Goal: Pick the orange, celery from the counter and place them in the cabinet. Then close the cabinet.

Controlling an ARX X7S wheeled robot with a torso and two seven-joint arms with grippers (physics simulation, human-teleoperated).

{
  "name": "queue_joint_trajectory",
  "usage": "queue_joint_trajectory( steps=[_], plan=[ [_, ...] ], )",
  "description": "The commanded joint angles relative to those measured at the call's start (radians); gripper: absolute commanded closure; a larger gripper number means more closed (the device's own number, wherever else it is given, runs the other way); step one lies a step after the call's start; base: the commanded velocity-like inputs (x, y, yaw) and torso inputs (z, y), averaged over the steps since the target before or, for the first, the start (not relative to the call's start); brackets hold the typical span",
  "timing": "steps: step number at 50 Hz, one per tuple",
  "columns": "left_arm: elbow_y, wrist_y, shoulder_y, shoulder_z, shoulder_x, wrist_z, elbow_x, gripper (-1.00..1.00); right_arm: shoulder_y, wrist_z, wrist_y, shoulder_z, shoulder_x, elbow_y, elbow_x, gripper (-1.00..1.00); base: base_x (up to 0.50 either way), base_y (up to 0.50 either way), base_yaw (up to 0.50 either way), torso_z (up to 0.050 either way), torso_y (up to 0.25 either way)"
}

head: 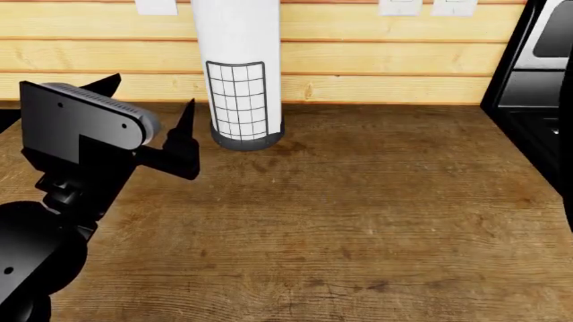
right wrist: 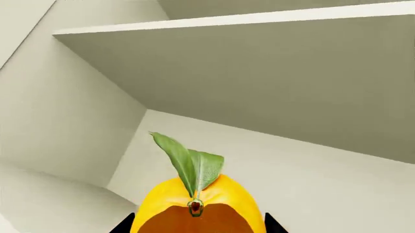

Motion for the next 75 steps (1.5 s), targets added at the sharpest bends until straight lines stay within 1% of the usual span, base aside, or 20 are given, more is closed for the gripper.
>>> queue_joint_trajectory(
  steps=[1,11,17,19,24,28,31,32,36,41,46,53,61,69,75],
  plan=[
    [-0.007,0.007,-0.005,0.005,-0.002,0.002,0.0,-1.0,0.093,-0.069,-0.078,-0.047,-0.075,0.235,-0.114,1.0,0.0,0.0,0.0,0.0,0.0],
    [0.009,-0.013,-0.012,-0.008,-0.008,-0.006,-0.019,-1.0,0.19,-0.144,-0.143,-0.092,-0.16,0.541,-0.176,1.0,0.0,0.0,0.0,0.0,0.0],
    [0.005,0.002,-0.002,-0.007,-0.011,-0.002,-0.015,-1.0,0.246,-0.175,-0.181,-0.126,-0.213,0.718,-0.187,1.0,0.0,0.0,0.0,0.0,0.0],
    [0.006,0.003,0.001,-0.009,-0.012,-0.002,-0.016,-1.0,0.265,-0.167,-0.197,-0.191,-0.216,0.763,-0.127,1.0,0.0,0.0,0.0,0.0,0.0],
    [0.0,0.012,0.004,-0.006,-0.014,0.0,-0.013,-1.0,0.31,-0.142,-0.234,-0.409,-0.216,0.85,0.09,1.0,0.0,0.0,0.0,0.0,0.0],
    [-0.004,0.012,-0.001,-0.004,-0.013,0.0,-0.013,-1.0,0.341,-0.129,-0.242,-0.578,-0.216,0.883,0.263,1.0,0.0,0.0,0.0,0.0,0.0],
    [-0.001,0.008,-0.004,-0.007,-0.015,-0.001,-0.018,-1.0,0.361,-0.127,-0.248,-0.68,-0.216,0.892,0.365,1.0,0.0,0.0,0.0,0.0,0.0],
    [0.0,0.006,-0.004,-0.008,-0.015,-0.002,-0.02,-1.0,0.365,-0.125,-0.251,-0.707,-0.216,0.893,0.393,-1.0,0.0,0.0,0.0,0.0,0.0],
    [0.003,0.003,-0.007,-0.009,-0.014,-0.003,-0.025,-1.0,0.375,-0.123,-0.265,-0.798,-0.216,0.893,0.479,-1.0,0.0,0.0,0.0,0.0,0.0],
    [0.003,0.003,-0.006,-0.009,-0.015,-0.005,-0.026,-1.0,0.391,-0.129,-0.286,-0.863,-0.216,0.9,0.541,-1.0,0.0,0.0,0.0,0.0,0.0],
    [-0.003,0.02,0.005,-0.003,-0.015,-0.003,-0.018,-1.0,0.398,-0.136,-0.302,-0.898,-0.216,0.897,0.572,-1.0,0.0,0.0,0.0,0.0,-0.003],
    [-0.01,0.032,0.013,-0.007,-0.018,0.0,-0.016,-1.0,0.421,-0.143,-0.333,-0.898,-0.211,0.868,0.574,-1.0,0.0,0.0,0.0,0.0,0.0],
    [-0.01,0.035,0.02,-0.01,-0.019,-0.004,-0.017,-1.0,0.419,-0.008,-0.298,-0.771,-0.048,0.502,0.528,-1.0,0.0,0.0,0.0,0.0,0.0],
    [-0.007,0.033,0.02,-0.01,-0.02,-0.007,-0.02,-1.0,0.41,0.073,-0.262,-0.69,0.047,0.278,0.513,-1.0,0.0,0.0,0.0,0.0,0.0],
    [-0.012,0.045,0.029,-0.008,-0.021,-0.006,-0.016,-1.0,0.402,0.1,-0.27,-0.645,0.137,0.103,0.502,-1.0,0.0,0.0,0.0,0.0,0.0]
  ],
)
